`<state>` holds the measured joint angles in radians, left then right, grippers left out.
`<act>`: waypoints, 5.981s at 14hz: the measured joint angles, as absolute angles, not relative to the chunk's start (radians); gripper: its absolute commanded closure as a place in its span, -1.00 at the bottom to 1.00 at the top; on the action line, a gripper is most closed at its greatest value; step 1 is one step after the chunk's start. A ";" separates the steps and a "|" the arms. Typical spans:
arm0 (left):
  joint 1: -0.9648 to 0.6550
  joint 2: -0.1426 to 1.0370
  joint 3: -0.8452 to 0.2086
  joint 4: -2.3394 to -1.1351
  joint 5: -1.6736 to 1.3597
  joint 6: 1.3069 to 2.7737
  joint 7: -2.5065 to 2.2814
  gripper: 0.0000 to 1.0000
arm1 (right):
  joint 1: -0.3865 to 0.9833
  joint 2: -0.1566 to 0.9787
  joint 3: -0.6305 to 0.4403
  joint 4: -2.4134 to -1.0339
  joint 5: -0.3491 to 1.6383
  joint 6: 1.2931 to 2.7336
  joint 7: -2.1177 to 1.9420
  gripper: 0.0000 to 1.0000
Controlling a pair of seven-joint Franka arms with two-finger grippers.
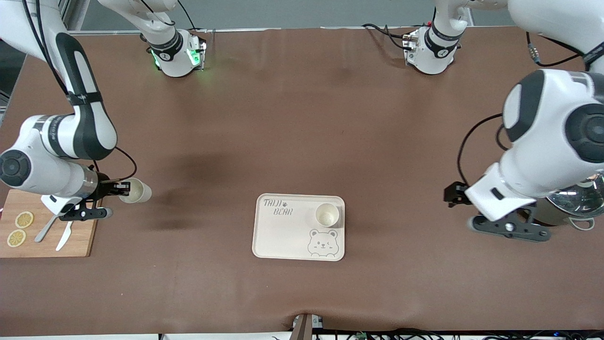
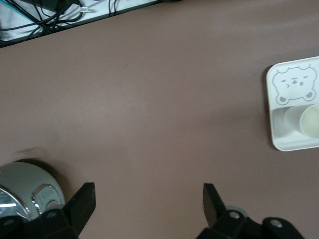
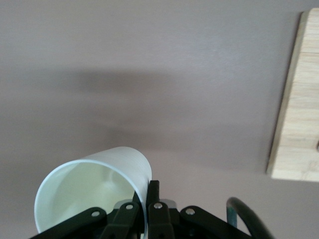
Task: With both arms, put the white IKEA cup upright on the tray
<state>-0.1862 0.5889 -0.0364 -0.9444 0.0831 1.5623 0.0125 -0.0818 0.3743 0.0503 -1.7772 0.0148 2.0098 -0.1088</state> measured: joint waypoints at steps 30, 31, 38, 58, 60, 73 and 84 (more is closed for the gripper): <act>-0.015 -0.012 -0.033 -1.636 0.049 1.658 0.093 -1.00 | 0.447 0.752 0.062 -1.367 0.100 2.216 0.761 1.00; -0.014 -0.019 -0.032 -1.642 0.048 1.659 0.093 -1.00 | 0.447 0.768 0.058 -1.360 0.095 2.226 0.761 1.00; -0.014 -0.028 -0.032 -1.654 0.048 1.665 0.093 -1.00 | 0.460 0.866 0.052 -1.324 0.081 2.327 0.761 1.00; 0.016 -0.017 -0.031 -1.650 -0.042 1.732 0.091 -1.00 | 0.465 0.845 0.037 -1.242 0.060 2.114 0.761 -1.00; 0.016 -0.011 -0.031 -1.635 -0.043 1.735 0.091 -1.00 | 0.464 0.805 0.037 -1.203 0.061 1.989 0.762 -1.00; 0.014 0.022 -0.031 -1.563 -0.044 1.736 0.093 -1.00 | 0.074 0.353 0.020 -1.172 0.014 1.393 0.134 -1.00; 0.013 0.022 -0.031 -1.558 -0.044 1.731 0.093 -1.00 | -0.066 0.149 0.024 -1.496 -0.014 1.559 -0.003 -1.00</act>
<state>0.0133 0.0223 -0.0315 -1.5585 -0.0437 1.7313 0.0934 -0.0664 0.1493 0.0242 -1.4963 -0.0139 1.5587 -0.0027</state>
